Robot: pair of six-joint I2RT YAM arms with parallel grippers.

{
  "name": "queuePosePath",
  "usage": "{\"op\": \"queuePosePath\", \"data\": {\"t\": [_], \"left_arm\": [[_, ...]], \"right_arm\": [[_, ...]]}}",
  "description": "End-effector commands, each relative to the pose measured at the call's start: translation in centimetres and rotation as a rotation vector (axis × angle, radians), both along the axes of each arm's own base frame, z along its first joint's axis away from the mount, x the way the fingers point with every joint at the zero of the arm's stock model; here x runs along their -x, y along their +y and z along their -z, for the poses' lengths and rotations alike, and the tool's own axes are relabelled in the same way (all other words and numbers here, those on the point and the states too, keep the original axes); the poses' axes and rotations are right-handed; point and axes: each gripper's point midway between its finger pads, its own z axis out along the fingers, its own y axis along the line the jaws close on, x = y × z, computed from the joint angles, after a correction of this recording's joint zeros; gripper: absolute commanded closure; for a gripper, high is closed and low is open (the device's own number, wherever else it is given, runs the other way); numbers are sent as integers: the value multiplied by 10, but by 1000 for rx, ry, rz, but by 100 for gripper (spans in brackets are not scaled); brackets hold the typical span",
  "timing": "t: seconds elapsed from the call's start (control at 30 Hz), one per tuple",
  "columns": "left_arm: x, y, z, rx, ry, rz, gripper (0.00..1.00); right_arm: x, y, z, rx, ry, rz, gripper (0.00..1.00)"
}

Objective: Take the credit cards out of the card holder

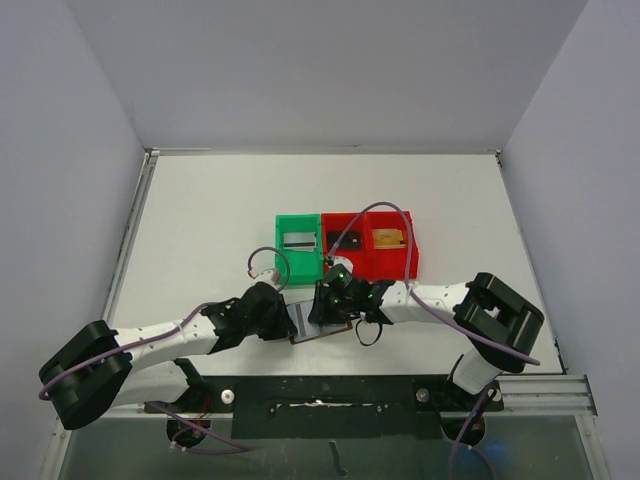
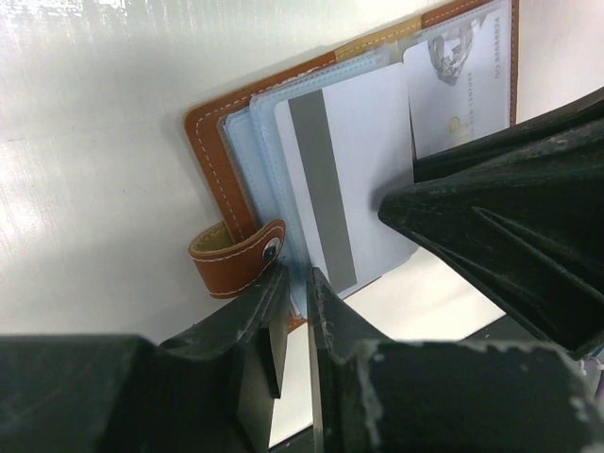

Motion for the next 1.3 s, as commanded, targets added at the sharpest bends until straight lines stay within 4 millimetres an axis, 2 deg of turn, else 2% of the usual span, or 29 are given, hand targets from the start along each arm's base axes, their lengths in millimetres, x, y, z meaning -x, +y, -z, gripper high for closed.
{"op": "queuePosePath", "data": {"t": [0.0,0.3,0.63,0.77,0.97,1.13,1.27], "left_arm": [[0,13,14,-79,2,-4,86],[-2,9,15,-77,4,4,88],[-2,13,14,-93,2,3,88],[-2,9,11,-76,-4,11,88],[-3,7,7,-63,-10,15,88],[-2,8,7,-64,-11,14,88],[-2,8,6,-60,-14,12,89]], "right_arm": [[-4,-1,-12,-7,-33,15,71],[2,14,-19,-135,-8,-32,75],[1,8,-36,-305,-3,-4,78],[3,10,-45,-371,3,-40,83],[0,8,-37,-360,31,-24,87],[-2,5,-37,-365,26,-10,99],[-3,-2,-41,-372,12,7,100]]}}
